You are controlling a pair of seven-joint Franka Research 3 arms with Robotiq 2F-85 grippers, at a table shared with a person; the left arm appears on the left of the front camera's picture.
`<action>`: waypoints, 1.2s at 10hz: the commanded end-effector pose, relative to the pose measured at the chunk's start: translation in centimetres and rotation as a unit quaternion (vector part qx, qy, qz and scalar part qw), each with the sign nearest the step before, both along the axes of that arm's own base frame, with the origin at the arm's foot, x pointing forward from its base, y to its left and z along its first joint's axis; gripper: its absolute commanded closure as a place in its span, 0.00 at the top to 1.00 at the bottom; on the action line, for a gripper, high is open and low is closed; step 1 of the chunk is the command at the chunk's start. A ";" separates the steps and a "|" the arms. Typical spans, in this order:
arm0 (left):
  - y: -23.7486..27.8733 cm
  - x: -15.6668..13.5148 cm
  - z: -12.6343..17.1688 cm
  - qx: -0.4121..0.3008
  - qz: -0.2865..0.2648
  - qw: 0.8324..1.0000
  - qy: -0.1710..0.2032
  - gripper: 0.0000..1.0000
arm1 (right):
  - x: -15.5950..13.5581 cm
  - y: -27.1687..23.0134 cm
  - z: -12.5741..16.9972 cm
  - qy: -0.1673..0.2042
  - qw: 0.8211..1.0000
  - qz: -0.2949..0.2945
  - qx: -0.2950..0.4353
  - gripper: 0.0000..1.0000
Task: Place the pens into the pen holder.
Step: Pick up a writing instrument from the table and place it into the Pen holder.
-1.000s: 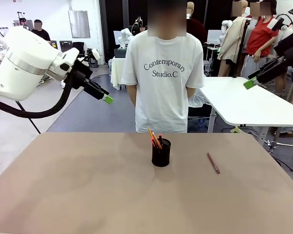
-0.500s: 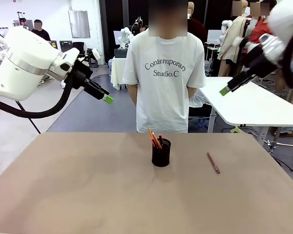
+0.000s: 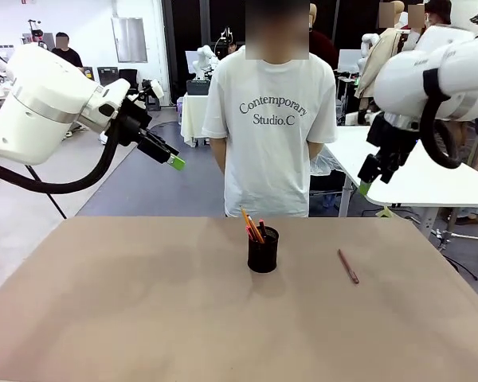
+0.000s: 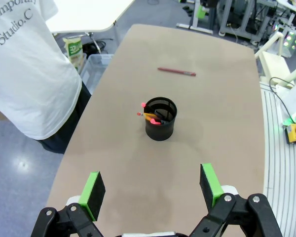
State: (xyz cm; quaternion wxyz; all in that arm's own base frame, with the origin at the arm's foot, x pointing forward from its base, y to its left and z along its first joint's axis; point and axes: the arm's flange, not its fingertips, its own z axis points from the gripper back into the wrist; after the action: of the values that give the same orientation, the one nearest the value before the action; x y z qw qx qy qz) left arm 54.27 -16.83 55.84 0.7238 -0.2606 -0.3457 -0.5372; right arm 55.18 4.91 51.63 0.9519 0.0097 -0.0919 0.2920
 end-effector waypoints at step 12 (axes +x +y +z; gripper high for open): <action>0.2 0.0 0.2 -0.001 0.001 1.000 0.001 1.00 | 3.8 3.8 -10.5 0.035 0.951 -0.302 -0.057 1.00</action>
State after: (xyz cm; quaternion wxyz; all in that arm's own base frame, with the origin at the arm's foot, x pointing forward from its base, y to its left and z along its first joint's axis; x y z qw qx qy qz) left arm 54.28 -16.84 55.86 0.7237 -0.2606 -0.3459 -0.5373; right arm 57.65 6.90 41.94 0.9968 -0.0270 -0.0490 0.0572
